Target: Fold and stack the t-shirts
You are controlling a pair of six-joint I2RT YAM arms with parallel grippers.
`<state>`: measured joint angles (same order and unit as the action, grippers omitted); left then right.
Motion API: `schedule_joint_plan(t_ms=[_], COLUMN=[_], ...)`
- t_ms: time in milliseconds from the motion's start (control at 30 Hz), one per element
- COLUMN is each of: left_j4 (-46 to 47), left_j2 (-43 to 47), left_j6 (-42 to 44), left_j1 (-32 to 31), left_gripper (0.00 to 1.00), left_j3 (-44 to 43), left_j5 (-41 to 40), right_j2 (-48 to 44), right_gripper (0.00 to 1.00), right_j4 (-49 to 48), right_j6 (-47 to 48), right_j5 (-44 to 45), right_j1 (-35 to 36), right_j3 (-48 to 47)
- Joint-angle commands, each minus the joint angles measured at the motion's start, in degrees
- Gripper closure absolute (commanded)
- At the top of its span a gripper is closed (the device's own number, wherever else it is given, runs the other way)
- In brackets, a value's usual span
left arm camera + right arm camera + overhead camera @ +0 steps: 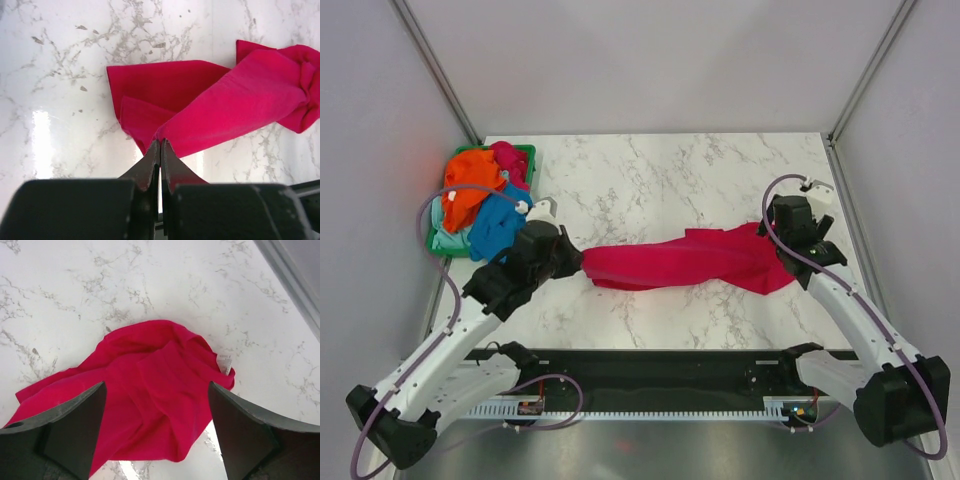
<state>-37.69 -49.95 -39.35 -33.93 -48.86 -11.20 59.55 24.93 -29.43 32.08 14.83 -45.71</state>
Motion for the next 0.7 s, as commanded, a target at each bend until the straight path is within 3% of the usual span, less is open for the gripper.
schedule_joint_plan(t_ms=[0,133,400,667], left_j4=[-3.79,-4.14,-3.97,-3.71], left_j2=[-2.42,-5.85,-6.12,-5.07], left_j6=[5.24,6.83,7.8,7.89], left_j1=[0.36,0.27,0.27,0.27], left_gripper=[0.98,0.98,0.98,0.98], left_j3=[0.61,1.66,1.58,1.93], left_j5=[-4.73,0.2,2.23,2.68], right_j2=[3.45,8.38,20.5,28.77], right_gripper=[0.12,0.26,0.43,0.47], right_j4=[-1.72,-5.67,-4.18,-4.45], right_j6=[1.48,1.92,3.06,2.8], right_j5=[-7.17,-15.46,-11.86,-8.7], right_j1=[-0.86,0.1,4.15,4.15], right_j3=[-3.24,-3.15,-8.51,-9.74])
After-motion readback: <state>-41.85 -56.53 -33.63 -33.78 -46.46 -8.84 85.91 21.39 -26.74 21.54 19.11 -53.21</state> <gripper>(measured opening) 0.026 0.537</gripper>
